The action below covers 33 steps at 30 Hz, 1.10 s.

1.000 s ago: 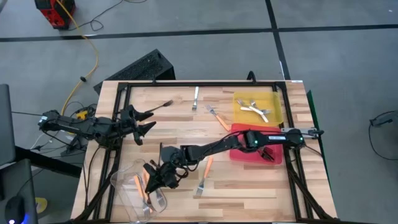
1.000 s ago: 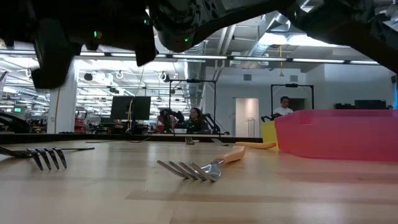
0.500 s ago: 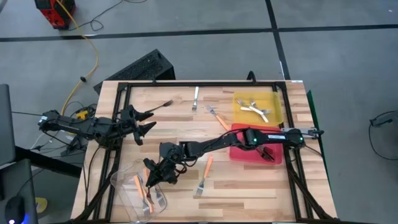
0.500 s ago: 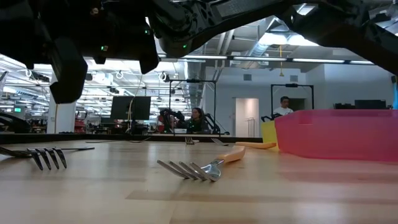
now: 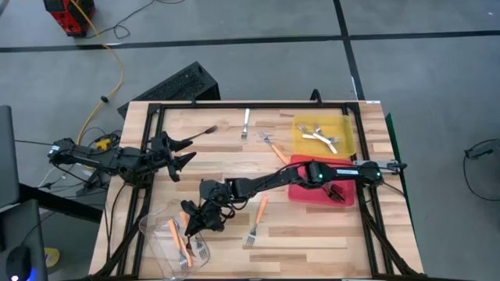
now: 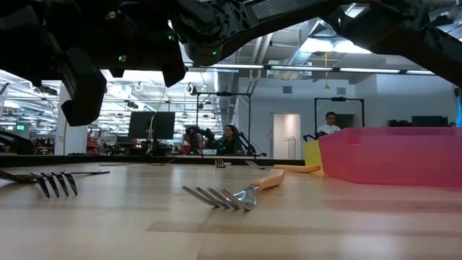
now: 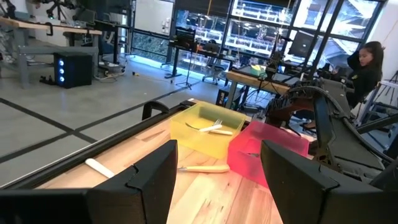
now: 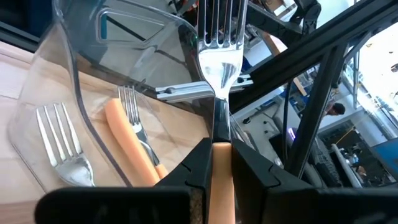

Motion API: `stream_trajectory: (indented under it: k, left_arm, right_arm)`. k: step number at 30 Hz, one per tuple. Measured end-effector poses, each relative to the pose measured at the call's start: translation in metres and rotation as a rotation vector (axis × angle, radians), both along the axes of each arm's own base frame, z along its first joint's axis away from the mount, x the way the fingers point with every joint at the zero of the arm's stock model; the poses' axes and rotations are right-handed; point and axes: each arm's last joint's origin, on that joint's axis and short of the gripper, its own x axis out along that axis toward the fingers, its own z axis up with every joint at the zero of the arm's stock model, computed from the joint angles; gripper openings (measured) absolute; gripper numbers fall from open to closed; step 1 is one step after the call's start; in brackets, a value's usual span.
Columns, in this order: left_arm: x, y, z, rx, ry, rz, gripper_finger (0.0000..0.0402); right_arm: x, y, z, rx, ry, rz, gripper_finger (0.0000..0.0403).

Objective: Sort silverware by color (type)
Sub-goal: Put the orange fork into the transparent bin

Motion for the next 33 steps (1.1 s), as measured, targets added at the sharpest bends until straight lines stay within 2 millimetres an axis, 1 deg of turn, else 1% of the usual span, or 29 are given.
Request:
stream_trajectory:
  k: [12,28,33]
  left_arm:
    - [0.0000,0.0000,-0.0001,0.010,0.005,-0.001,0.0215]
    - [0.0000,0.0000,-0.0001,0.011,0.006,-0.001,0.0215]
    - [0.0000,0.0000,-0.0003,0.012,0.008,-0.001,0.0215]
  right_arm:
    - [-0.0001,0.0000,-0.0006,0.016,0.025,-0.005,0.0086]
    - [0.0000,-0.0003,-0.0005,0.035,0.045,-0.013,0.0087]
    - [0.0003,-0.0016,-0.0004,0.066,0.079,-0.022,0.0088]
